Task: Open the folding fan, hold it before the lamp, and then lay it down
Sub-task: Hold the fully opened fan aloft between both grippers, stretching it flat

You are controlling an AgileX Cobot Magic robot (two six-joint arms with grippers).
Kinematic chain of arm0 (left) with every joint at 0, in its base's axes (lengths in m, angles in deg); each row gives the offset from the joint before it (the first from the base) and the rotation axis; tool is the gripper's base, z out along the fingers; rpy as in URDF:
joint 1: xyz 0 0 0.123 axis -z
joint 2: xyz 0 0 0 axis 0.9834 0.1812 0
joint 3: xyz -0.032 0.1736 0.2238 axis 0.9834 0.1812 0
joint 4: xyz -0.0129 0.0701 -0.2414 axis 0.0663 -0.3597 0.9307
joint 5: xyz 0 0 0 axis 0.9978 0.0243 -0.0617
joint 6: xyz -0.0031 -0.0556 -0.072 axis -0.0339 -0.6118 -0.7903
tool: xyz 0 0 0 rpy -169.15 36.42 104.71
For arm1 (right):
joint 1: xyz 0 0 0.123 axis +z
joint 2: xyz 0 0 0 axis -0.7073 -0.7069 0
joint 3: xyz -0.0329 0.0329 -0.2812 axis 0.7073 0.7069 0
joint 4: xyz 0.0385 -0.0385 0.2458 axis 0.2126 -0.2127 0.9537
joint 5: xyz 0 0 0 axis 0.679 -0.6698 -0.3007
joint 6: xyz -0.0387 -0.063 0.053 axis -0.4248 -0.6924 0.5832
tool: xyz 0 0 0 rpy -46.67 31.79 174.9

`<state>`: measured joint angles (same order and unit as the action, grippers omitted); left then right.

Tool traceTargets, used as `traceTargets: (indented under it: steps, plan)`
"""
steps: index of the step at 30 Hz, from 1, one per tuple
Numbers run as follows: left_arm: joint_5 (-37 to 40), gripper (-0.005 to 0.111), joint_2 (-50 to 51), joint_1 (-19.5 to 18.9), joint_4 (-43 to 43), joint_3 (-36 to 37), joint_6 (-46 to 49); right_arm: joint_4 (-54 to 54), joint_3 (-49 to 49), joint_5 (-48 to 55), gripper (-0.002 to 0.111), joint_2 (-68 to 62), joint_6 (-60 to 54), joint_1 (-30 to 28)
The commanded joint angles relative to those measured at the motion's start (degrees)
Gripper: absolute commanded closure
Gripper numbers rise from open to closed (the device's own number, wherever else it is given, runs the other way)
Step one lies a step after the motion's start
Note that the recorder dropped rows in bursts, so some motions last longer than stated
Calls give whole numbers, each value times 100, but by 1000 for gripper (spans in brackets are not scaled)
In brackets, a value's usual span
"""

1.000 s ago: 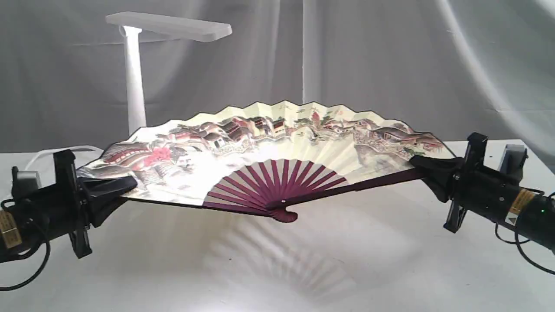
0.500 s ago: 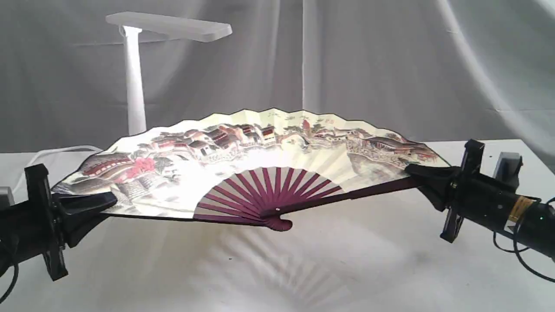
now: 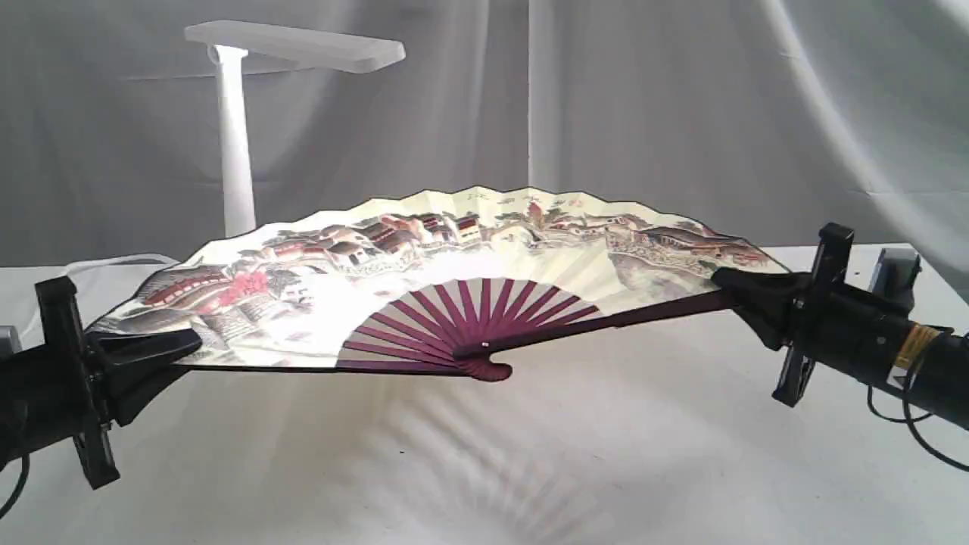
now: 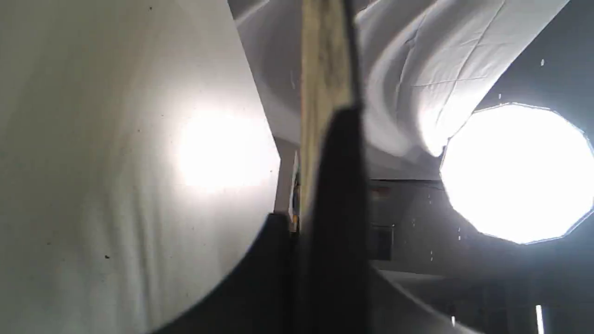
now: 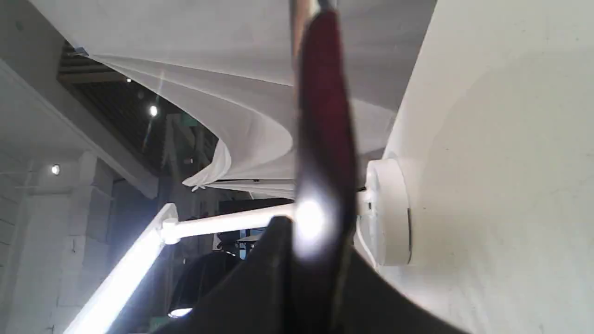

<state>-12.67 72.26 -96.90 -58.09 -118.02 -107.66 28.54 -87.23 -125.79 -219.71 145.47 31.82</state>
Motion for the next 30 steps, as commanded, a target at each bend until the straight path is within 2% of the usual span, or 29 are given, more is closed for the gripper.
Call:
traceTargets:
  steps: [1,12,30]
  plan:
    - [152,107,-173,-206,618,15,-448,819,-11,365,108,258,178,-228]
    - [152,107,-1012,-206,842,15,-633,952,-11,365,108,830,190,-228]
    - [152,107,-1482,-206,698,15,-633,709,-11,365,108,1319,190,-216]
